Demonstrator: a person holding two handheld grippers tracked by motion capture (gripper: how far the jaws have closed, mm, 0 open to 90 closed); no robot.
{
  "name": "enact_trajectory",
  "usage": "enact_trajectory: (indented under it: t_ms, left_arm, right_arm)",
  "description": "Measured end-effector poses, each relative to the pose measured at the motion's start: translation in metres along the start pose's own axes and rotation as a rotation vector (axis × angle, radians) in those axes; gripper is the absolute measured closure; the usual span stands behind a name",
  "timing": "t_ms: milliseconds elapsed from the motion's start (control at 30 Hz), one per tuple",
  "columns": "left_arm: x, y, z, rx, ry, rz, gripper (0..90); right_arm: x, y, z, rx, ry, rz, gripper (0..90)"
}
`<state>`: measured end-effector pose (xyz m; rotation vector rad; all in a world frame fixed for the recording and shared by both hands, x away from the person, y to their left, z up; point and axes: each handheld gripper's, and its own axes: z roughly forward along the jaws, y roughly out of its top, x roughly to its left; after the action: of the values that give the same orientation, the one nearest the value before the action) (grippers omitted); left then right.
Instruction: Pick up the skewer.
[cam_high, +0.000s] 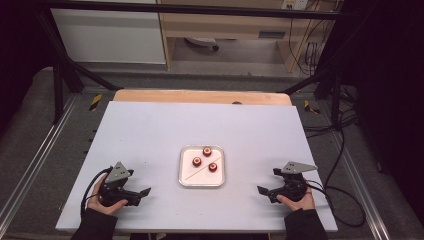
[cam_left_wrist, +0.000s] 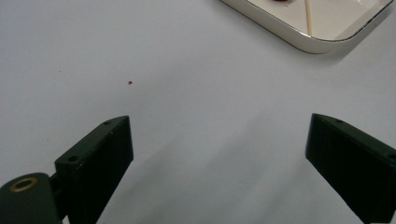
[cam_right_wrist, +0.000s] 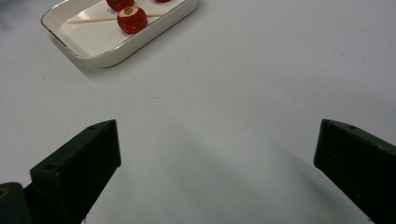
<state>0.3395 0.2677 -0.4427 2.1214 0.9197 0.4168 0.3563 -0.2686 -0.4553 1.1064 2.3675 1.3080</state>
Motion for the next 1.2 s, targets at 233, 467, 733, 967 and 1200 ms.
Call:
enact_trajectory:
  t_ms: [233, 467, 733, 967, 1200]
  left_arm:
    - [-0.001, 0.002, 0.002, 0.004, -0.002, 0.004, 8.3]
    - [-0.006, 0.006, 0.006, 0.011, -0.012, 0.024, 8.7]
    - [-0.013, 0.011, 0.010, 0.019, -0.026, 0.039, 9.4]
    - [-0.020, 0.015, 0.015, 0.022, -0.041, 0.043, 9.7]
    - [-0.028, 0.022, 0.019, 0.020, -0.052, 0.049, 10.0]
  right_arm:
    - [0.000, 0.000, 0.000, 0.003, -0.002, 0.002, 0.9]
    - [0.001, -0.001, 0.000, 0.014, 0.002, 0.000, 0.9]
    - [0.001, 0.000, 0.000, 0.013, 0.000, 0.003, 0.9]
    - [0.001, -0.001, 0.000, 0.016, -0.003, -0.003, 0.9]
    - [0.001, -0.001, 0.001, 0.017, -0.006, -0.008, 0.9]
